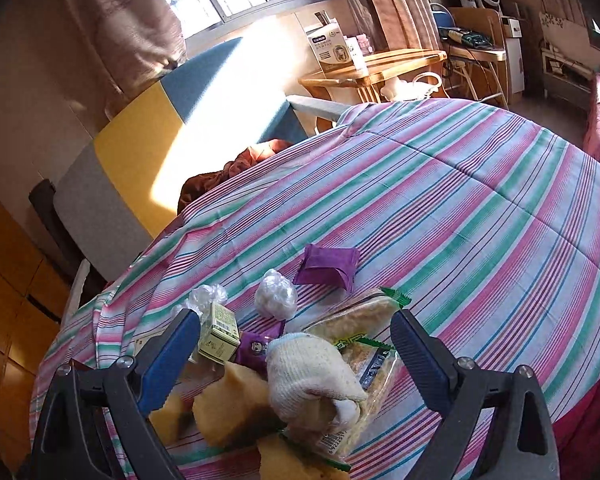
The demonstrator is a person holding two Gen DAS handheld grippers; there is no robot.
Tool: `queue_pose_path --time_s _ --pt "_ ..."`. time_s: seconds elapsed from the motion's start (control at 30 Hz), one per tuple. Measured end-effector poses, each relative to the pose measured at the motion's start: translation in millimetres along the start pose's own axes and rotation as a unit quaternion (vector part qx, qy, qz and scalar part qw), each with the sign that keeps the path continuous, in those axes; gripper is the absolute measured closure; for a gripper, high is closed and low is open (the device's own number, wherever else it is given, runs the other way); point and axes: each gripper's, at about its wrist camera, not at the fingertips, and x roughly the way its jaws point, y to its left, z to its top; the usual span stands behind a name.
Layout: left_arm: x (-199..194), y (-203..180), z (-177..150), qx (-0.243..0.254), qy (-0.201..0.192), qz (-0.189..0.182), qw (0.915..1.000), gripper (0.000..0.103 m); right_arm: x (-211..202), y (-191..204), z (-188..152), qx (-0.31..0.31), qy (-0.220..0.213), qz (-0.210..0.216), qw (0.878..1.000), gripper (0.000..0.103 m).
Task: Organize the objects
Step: 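Move the left tool toward the yellow sponges beside the white box, then grasp a yellow sponge with the left gripper and lift it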
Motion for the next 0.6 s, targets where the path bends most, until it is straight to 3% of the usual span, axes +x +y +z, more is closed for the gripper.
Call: queue_pose_path --time_s 0.13,0.37,0.43,0.47,0.5,0.53,0.6 --pt "27.9 -21.6 14.4 0.044 0.007 0.003 0.9990 0.001 1.4 3.0 -1.3 -0.003 0.006 0.015 1.000 0.005" --pt "71.3 -48.2 29.4 0.112 0.031 -0.005 0.9932 0.014 -2.3 11.6 -1.6 -0.025 -0.003 0.028 0.999 0.005" --pt "86.1 -52.7 30.7 0.121 0.043 -0.006 0.9917 0.023 -1.5 15.3 -1.6 -0.031 -0.003 0.033 0.999 0.005" --pt "93.6 -54.6 30.8 0.126 0.051 -0.009 0.9907 0.035 -1.1 17.2 -1.9 -0.036 -0.003 0.034 0.999 0.005" --pt "100.5 -56.1 29.8 0.130 0.059 -0.009 0.9897 0.057 -0.8 19.1 -2.2 -0.042 -0.002 0.034 0.999 0.005" --pt "106.0 -56.1 28.2 0.131 0.067 -0.018 0.9890 0.068 -0.5 21.6 -2.7 -0.049 -0.001 0.037 0.998 0.005" --pt "102.6 -51.9 26.0 0.113 0.056 -0.025 0.9917 0.068 -1.7 29.2 -4.2 -0.068 0.000 0.054 0.996 0.005"
